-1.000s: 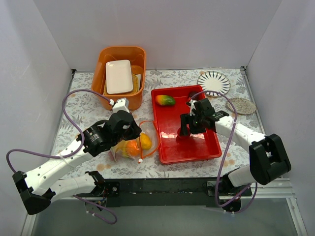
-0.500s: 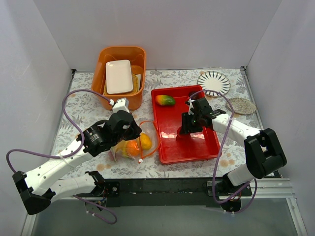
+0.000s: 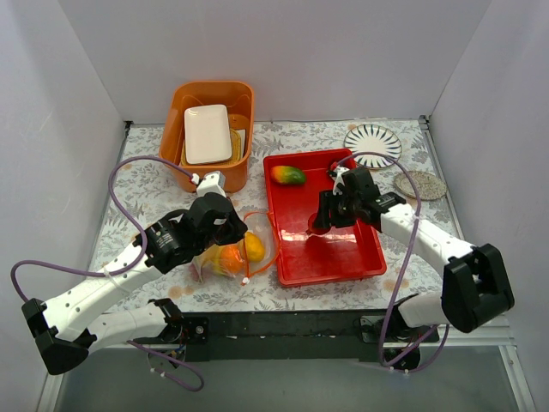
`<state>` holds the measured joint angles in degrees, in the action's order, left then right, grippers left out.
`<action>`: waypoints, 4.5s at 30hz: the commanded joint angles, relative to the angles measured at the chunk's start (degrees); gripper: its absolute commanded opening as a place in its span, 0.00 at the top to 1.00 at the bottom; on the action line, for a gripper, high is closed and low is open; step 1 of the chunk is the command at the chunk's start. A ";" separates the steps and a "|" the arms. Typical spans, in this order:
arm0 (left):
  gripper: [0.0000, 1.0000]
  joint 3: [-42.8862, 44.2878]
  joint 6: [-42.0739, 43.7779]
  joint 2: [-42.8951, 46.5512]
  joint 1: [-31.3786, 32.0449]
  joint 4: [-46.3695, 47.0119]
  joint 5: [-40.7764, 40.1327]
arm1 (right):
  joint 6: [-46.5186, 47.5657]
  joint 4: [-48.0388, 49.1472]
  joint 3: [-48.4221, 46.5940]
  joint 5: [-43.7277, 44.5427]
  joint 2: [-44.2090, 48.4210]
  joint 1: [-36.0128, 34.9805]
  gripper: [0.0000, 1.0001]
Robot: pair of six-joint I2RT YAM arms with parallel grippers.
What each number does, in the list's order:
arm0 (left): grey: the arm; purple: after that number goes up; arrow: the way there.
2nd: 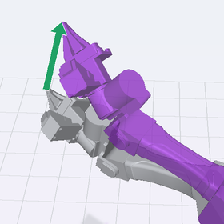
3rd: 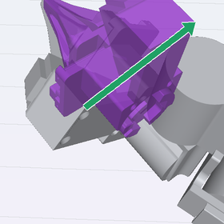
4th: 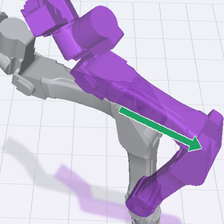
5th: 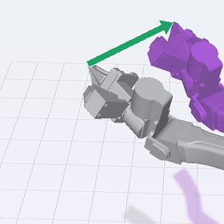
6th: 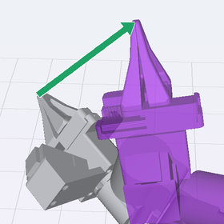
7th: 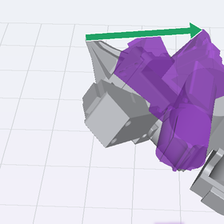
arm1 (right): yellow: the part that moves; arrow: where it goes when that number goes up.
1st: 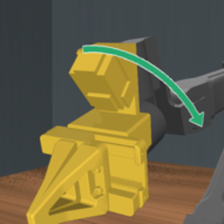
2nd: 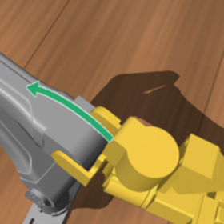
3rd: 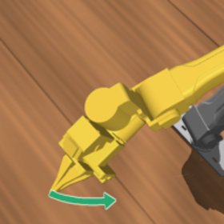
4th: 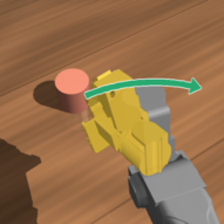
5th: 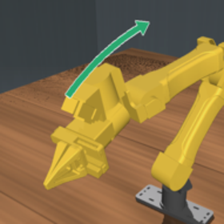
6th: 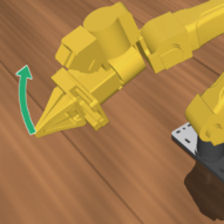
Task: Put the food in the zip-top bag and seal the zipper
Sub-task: Pick up the fake fruit from the bin, then place the fake fruit in the zipper food storage bag, then pick up the fake fruit from the bin.
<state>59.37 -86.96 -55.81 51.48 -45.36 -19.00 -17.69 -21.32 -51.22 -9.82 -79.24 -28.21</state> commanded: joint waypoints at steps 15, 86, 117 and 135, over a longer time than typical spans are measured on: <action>1.00 0.30 0.12 -1.32 0.11 2.39 1.34 | -14.65 7.07 0.42 -0.37 16.40 -15.98 0.69; 1.00 -0.57 -1.81 3.17 0.02 3.62 -1.74 | 1.17 -10.67 -40.17 28.81 -23.31 -0.28 0.10; 1.00 -1.10 -2.51 3.60 0.11 1.51 -2.53 | 6.00 -4.78 -48.71 30.48 -44.25 6.23 0.19; 1.00 -1.36 -2.95 4.22 0.02 1.16 -1.56 | 6.62 -3.55 -41.61 25.12 -41.44 6.15 0.56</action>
<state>58.50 -89.38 -53.04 51.48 -43.51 -20.53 -10.92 -25.21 -96.55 18.57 -122.91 -21.89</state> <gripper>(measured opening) 0.013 0.661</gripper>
